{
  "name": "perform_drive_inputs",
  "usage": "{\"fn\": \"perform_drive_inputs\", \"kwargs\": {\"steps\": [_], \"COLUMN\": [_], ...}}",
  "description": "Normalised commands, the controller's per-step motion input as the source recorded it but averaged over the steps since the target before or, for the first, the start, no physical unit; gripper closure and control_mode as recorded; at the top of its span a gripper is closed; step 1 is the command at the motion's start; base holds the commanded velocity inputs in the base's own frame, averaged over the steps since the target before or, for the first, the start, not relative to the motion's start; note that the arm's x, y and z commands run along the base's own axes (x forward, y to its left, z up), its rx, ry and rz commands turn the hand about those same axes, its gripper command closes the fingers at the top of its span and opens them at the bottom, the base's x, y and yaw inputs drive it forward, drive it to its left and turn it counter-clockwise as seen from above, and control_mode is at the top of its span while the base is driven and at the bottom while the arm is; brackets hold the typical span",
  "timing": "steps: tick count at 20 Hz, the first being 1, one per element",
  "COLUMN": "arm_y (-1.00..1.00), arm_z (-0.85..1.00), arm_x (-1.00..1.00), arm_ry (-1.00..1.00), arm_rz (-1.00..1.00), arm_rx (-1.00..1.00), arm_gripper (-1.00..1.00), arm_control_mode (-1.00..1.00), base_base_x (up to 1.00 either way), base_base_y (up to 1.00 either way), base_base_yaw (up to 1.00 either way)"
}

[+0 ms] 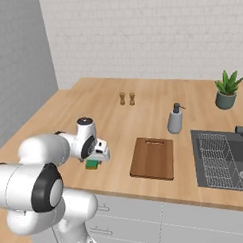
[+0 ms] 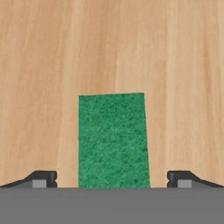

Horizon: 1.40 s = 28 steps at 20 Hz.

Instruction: Pick up the sponge from the counter and clean the cutting board by briefly scrubbing or pressing down on the cutting board. Once finished, release the sponge.

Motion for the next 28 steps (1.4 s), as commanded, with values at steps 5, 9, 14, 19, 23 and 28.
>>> {"fn": "perform_drive_inputs", "kwargs": {"steps": [5, 9, 14, 19, 23, 28], "arm_y": [0.0, 0.0, 0.0, 0.0, 0.03, 0.14], "arm_z": [-0.1, -0.13, -0.15, -0.18, -0.23, -0.16], "arm_x": [0.11, 0.17, 0.19, 0.2, 0.16, 0.0], "arm_ry": [0.0, 0.0, 0.0, 0.0, 0.0, 0.0], "arm_rz": [0.0, 0.0, 0.0, 0.0, 0.0, 0.0], "arm_rx": [0.0, 0.0, 0.0, 0.0, 0.0, 0.0], "arm_gripper": [-1.0, -1.0, -1.0, -1.0, 1.0, 1.0], "arm_control_mode": [-1.0, -1.0, -1.0, -1.0, -1.0, -1.0], "base_base_x": [0.0, 0.0, 0.0, 0.0, 0.0, 0.0], "base_base_y": [0.0, 0.0, 0.0, 0.0, 0.0, 0.0], "base_base_yaw": [0.0, 0.0, 0.0, 0.0, 0.0, 0.0]}}
